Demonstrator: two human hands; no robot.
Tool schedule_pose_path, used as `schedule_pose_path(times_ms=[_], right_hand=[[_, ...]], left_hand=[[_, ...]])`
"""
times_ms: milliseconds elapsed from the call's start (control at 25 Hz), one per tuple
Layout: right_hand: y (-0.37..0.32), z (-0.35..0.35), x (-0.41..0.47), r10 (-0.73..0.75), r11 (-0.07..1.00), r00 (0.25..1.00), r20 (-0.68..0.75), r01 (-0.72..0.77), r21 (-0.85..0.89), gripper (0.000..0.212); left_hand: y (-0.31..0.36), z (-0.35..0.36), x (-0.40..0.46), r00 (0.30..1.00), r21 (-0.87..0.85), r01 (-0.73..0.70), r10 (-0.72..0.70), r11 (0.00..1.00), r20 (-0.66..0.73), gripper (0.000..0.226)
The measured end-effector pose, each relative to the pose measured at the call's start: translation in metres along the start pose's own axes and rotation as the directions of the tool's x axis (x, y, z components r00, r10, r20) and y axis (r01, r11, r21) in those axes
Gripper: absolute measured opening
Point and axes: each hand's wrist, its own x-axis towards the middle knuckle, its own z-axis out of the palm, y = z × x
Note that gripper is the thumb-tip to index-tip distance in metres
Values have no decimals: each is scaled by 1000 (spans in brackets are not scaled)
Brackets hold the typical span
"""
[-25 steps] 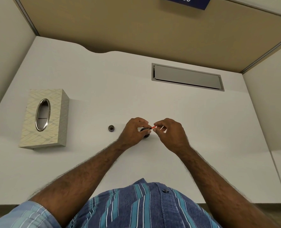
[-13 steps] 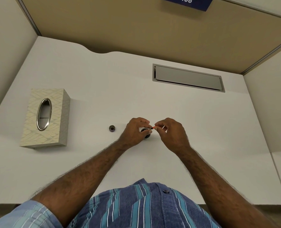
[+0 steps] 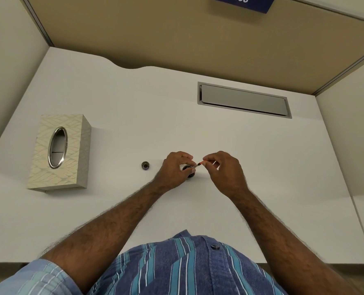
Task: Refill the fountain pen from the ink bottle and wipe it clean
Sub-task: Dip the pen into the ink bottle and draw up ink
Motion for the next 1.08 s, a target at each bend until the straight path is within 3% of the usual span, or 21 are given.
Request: schedule_pose_path(times_ms=[360,600,760,1080], right_hand=[[-2,4,2,-9,997,1000,-1,8,-74,10],[-4,6,4,-12,992,1000,-7,11,-125,26],[-6,3,4,-11,995,1000,22,13,-94,16],[-1,2,6,-41,990,999,30,45,-136,17]], left_hand=[[-1,-1,-1,998,0,30,-30,1000,48,13],[-2,-2,0,998,-8,23,-23,1000,51,11],[-4,-1,0,998,-31,34,-33,999,44,10],[-6,-2,3,998,19,11,-13,1000,60,9]])
